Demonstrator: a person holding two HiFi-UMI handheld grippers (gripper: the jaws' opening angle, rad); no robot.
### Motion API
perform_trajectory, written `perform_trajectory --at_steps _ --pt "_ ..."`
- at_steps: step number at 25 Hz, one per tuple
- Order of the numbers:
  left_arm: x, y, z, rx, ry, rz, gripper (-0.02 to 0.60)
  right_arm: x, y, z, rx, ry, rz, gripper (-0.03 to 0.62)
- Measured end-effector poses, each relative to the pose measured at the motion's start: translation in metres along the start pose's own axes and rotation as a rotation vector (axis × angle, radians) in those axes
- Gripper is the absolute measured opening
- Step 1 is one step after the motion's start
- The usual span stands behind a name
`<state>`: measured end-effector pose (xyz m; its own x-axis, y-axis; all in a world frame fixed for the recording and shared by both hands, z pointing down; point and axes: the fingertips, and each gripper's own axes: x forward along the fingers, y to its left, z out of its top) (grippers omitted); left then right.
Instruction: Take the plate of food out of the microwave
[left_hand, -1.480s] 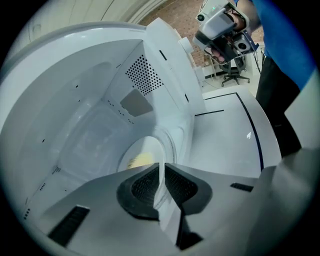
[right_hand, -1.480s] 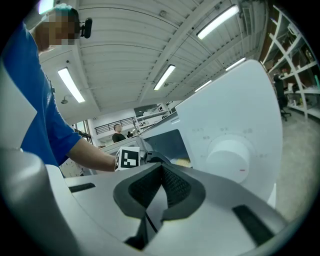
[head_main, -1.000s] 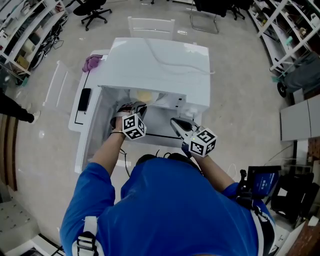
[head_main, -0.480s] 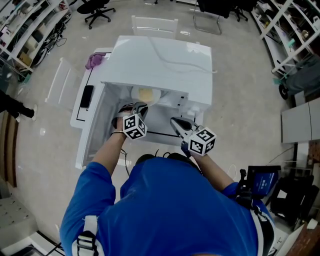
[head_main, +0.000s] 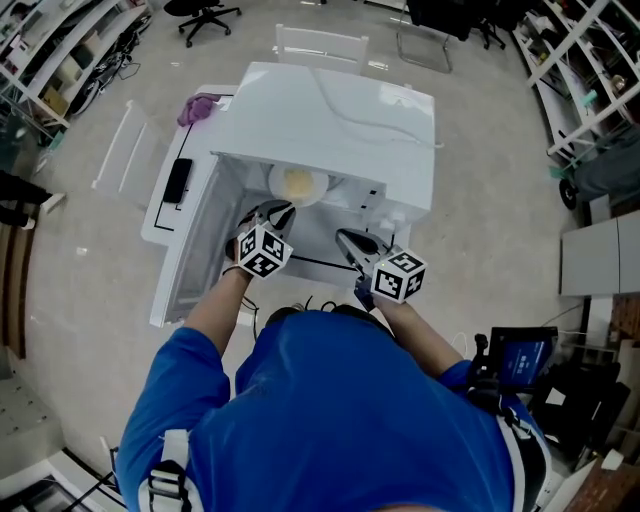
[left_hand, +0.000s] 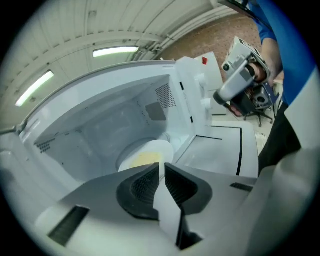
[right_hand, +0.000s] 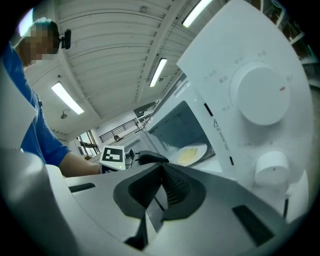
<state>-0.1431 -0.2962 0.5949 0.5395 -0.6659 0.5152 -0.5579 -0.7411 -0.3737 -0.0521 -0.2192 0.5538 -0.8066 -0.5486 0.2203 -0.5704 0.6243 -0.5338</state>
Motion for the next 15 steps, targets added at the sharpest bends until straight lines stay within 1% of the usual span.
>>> perform_trajectory --at_steps 4,9,11,13,15 --pt "-0.012 0.011 -0.009 -0.187 -0.037 0.044 0.044 0.018 -0.008 -0.004 0.145 -0.027 0.013 -0.008" --pt "-0.029 0.018 -0.023 -0.368 -0.062 0.082 0.011 0.04 -0.022 -0.011 0.33 -0.059 0.01 -0.008" --pt "-0.035 0.02 -0.025 -0.407 -0.07 0.089 0.011 0.048 -0.025 -0.005 0.385 -0.084 0.006 -0.006" --pt "-0.04 0.021 -0.027 -0.427 -0.073 0.093 0.011 0.058 -0.029 -0.001 0.461 -0.112 0.006 0.001" --pt "-0.045 0.02 -0.031 -0.441 -0.074 0.096 0.011 0.068 -0.036 -0.005 0.562 -0.133 0.001 0.038"
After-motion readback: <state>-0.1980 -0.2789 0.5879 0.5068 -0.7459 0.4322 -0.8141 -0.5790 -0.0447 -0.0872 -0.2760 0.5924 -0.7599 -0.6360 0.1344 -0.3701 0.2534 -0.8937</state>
